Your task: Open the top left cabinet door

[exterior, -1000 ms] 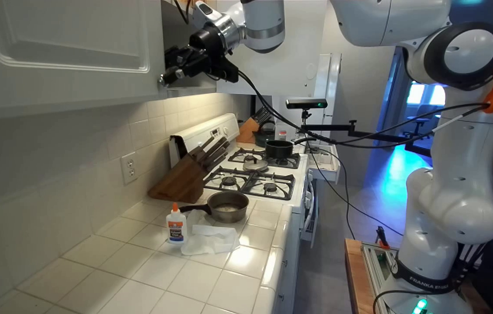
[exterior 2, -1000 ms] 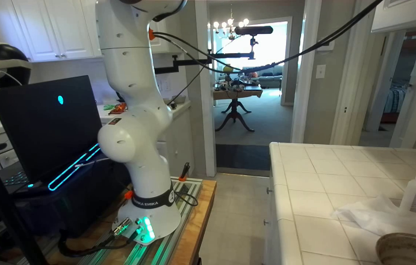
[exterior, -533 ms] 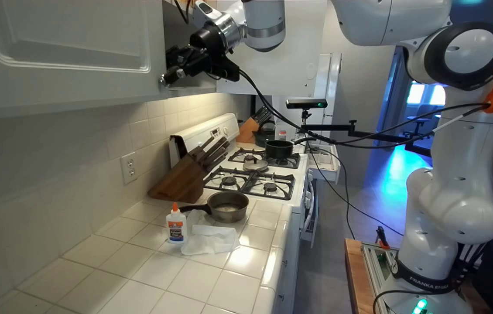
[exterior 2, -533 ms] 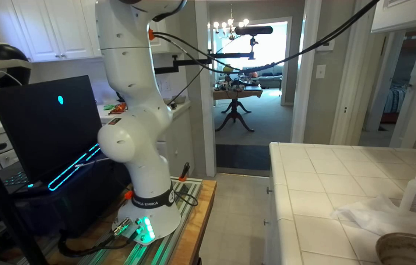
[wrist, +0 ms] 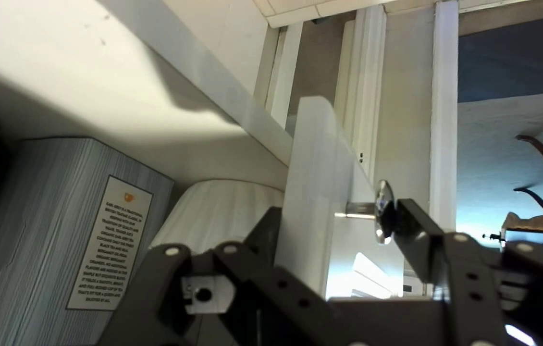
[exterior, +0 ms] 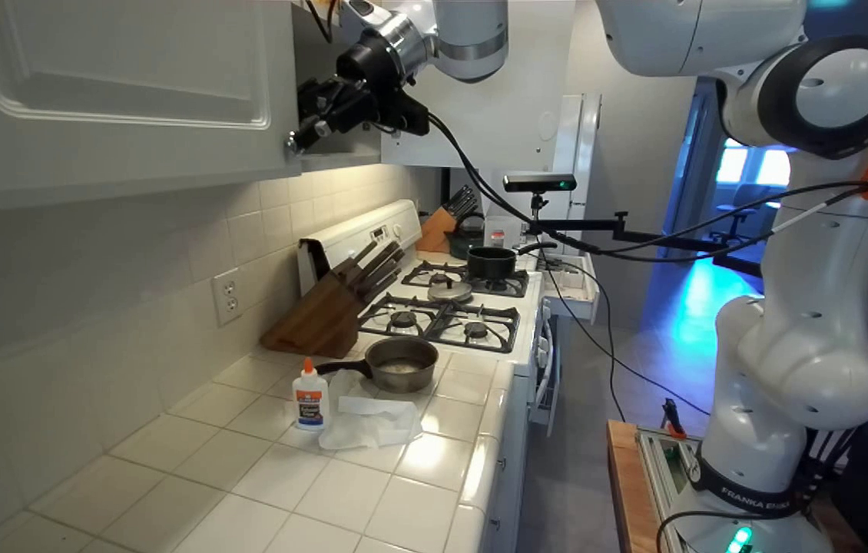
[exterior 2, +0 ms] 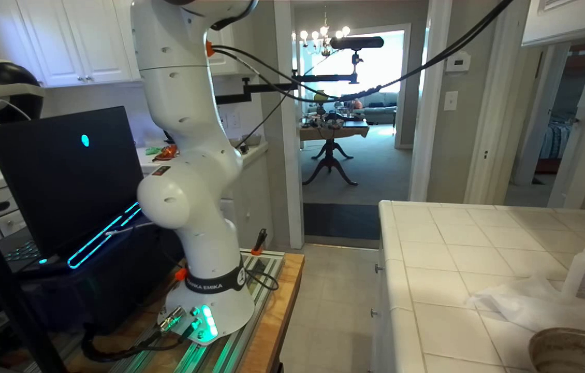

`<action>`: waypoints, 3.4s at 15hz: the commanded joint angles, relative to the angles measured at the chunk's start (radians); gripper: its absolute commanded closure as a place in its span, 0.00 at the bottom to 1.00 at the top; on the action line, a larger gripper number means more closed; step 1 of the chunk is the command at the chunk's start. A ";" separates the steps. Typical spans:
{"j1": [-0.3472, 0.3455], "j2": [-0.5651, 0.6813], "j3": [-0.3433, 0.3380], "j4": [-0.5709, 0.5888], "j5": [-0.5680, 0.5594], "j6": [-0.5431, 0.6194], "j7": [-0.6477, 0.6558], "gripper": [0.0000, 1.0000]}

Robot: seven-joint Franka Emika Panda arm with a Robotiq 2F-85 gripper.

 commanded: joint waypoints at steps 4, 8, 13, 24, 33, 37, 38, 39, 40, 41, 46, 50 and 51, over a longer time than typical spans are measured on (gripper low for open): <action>0.009 -0.068 0.033 -0.101 -0.076 -0.021 0.060 0.62; 0.015 -0.109 0.040 -0.156 -0.087 -0.008 0.069 0.62; 0.031 -0.166 0.065 -0.278 -0.096 0.053 0.098 0.62; 0.064 -0.259 0.076 -0.421 -0.076 0.111 0.121 0.62; 0.103 -0.348 0.082 -0.523 -0.065 0.185 0.092 0.62; 0.128 -0.386 0.088 -0.572 -0.066 0.246 0.069 0.62; 0.133 -0.394 0.089 -0.583 -0.067 0.259 0.066 0.62; 0.139 -0.399 0.090 -0.591 -0.067 0.274 0.061 0.62; 0.145 -0.404 0.089 -0.598 -0.065 0.286 0.059 0.62; 0.153 -0.409 0.088 -0.603 -0.055 0.305 0.054 0.62; 0.187 -0.421 0.076 -0.611 -0.031 0.353 0.047 0.62; 0.203 -0.420 0.065 -0.606 -0.024 0.372 0.037 0.62; 0.207 -0.422 0.062 -0.606 -0.022 0.372 0.030 0.62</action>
